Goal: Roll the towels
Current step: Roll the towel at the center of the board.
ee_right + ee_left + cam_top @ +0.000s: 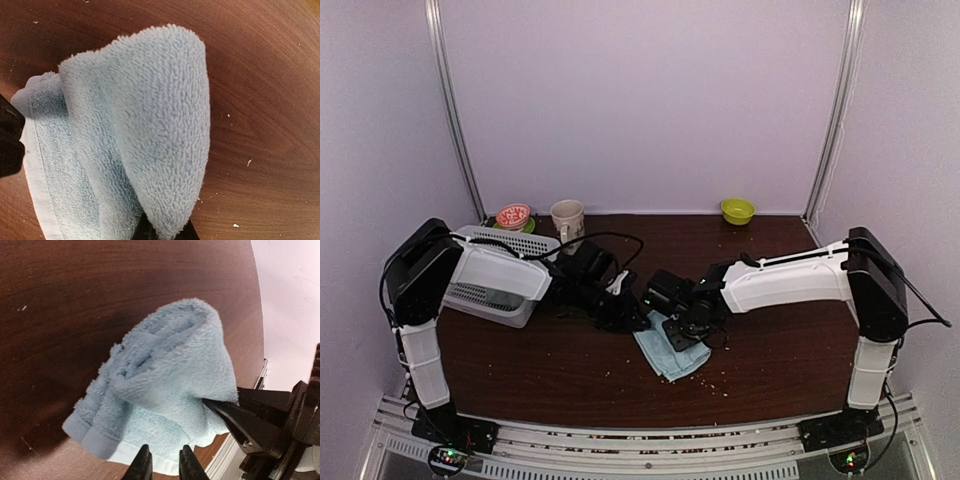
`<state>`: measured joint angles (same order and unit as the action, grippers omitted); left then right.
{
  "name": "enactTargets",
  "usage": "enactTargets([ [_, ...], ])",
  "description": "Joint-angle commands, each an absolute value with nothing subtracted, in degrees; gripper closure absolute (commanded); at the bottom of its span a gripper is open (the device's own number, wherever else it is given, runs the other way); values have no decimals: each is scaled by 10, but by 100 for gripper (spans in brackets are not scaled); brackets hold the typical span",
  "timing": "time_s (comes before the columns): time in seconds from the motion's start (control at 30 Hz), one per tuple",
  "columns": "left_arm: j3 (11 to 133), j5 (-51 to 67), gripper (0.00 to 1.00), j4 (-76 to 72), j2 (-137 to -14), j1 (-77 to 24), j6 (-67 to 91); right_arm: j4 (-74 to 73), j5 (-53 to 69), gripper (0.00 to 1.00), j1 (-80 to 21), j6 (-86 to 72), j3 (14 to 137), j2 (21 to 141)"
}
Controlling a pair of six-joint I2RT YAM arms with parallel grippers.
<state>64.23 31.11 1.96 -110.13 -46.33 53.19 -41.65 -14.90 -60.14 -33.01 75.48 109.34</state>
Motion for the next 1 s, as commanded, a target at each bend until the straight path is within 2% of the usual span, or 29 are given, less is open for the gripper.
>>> enactTargets([
  [0.0, 670, 323, 81, -16, -1109, -470, 541, -409, -149, 100, -610, -338, 751, 1091],
  [0.33, 696, 295, 86, 27, -1149, -470, 527, -389, -132, 100, -615, -341, 746, 1078],
  [0.5, 670, 285, 88, 28, -1110, -470, 528, -394, -134, 100, -616, -341, 749, 1084],
  [0.67, 629, 257, 84, 96, -1040, -470, 505, -398, -144, 100, -614, -347, 746, 1085],
  [0.8, 575, 237, 76, 95, -997, -470, 531, -399, -146, 100, -614, -349, 750, 1085],
  [0.97, 562, 245, 73, 57, -1023, -473, 566, -394, -150, 100, -613, -352, 751, 1089],
])
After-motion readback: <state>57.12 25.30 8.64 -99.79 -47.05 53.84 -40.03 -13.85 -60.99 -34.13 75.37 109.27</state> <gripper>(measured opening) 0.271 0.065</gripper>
